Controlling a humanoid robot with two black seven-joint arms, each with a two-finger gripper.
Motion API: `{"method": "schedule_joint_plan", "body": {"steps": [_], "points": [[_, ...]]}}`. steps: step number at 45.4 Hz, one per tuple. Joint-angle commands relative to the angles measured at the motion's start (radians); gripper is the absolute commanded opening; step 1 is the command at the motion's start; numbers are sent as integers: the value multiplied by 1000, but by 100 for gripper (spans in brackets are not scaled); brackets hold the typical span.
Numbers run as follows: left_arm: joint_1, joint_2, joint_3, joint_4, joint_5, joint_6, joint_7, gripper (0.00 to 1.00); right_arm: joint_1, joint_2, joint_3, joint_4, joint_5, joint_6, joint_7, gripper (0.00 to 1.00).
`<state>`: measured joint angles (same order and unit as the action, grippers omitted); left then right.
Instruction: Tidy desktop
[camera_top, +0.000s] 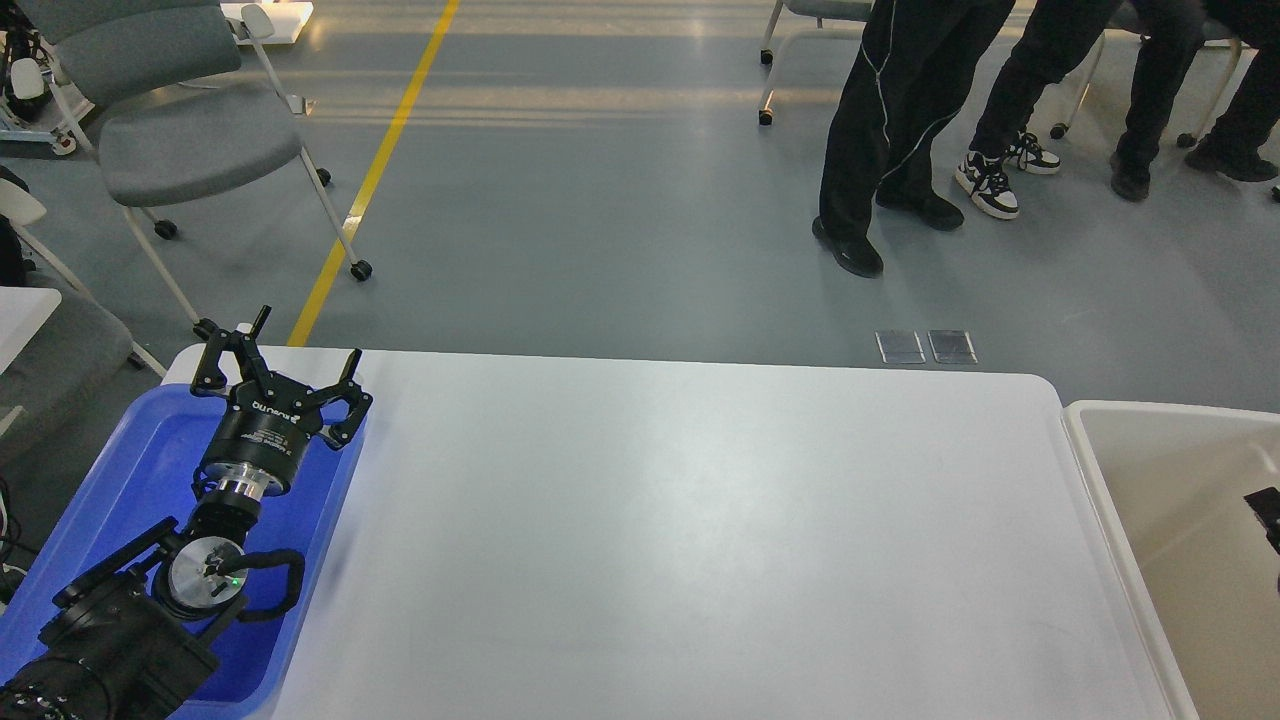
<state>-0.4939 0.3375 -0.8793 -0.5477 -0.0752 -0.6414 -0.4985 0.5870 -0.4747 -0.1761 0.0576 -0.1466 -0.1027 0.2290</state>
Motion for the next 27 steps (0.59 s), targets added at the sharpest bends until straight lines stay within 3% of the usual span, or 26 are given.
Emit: {"method": "schedule_joint_plan", "body": {"steps": [1,17,27], "points": [[0,0,0,0,2,0,0,100,10,-13,182,1,1,14,1,100],[0,0,-1,0,0,0,0,100,60,-65,725,7,30,172,4,100],[0,0,0,0,0,0,0,100,40,-64,938,60,122,225,27,100]]}}
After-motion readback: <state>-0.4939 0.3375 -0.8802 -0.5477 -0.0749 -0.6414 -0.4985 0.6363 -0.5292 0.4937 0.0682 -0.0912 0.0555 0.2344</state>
